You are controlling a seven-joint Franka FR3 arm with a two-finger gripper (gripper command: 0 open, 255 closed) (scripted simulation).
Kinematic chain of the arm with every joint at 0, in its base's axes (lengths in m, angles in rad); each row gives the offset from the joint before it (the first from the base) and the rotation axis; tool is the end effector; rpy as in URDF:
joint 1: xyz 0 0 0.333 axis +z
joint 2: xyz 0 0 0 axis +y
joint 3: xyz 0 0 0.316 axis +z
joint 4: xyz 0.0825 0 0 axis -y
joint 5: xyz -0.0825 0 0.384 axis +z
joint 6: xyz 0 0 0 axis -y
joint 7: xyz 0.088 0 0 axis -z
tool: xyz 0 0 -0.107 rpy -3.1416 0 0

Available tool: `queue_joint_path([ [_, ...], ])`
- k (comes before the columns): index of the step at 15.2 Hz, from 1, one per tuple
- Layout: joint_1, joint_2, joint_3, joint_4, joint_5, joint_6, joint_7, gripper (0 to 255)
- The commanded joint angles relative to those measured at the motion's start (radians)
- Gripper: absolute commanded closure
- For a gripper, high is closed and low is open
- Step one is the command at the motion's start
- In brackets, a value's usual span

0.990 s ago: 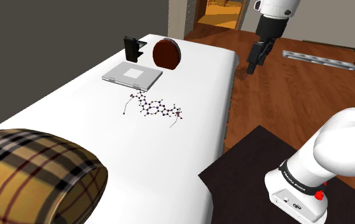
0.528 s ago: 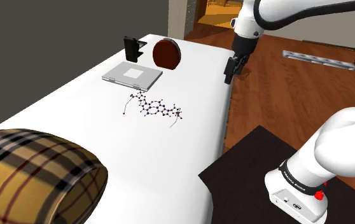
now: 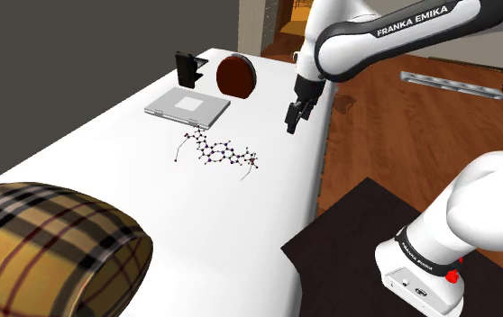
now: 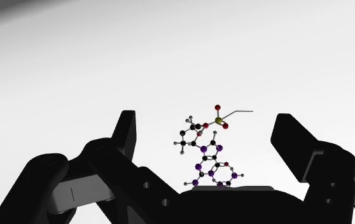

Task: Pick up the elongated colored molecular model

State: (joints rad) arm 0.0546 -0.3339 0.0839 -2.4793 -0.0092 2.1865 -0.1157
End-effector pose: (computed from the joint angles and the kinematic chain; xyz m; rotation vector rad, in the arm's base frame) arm 0.4298 0.0598 0.4153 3.0810 0.3954 0.0625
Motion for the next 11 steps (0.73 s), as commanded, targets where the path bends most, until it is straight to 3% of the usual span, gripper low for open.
queue_joint_path([
  [1,0.005,0.076,0.014,0.017,-0.008,0.074,0.013,0],
  [11,0.029,0.456,0.056,0.188,-0.123,0.334,0.112,0],
])
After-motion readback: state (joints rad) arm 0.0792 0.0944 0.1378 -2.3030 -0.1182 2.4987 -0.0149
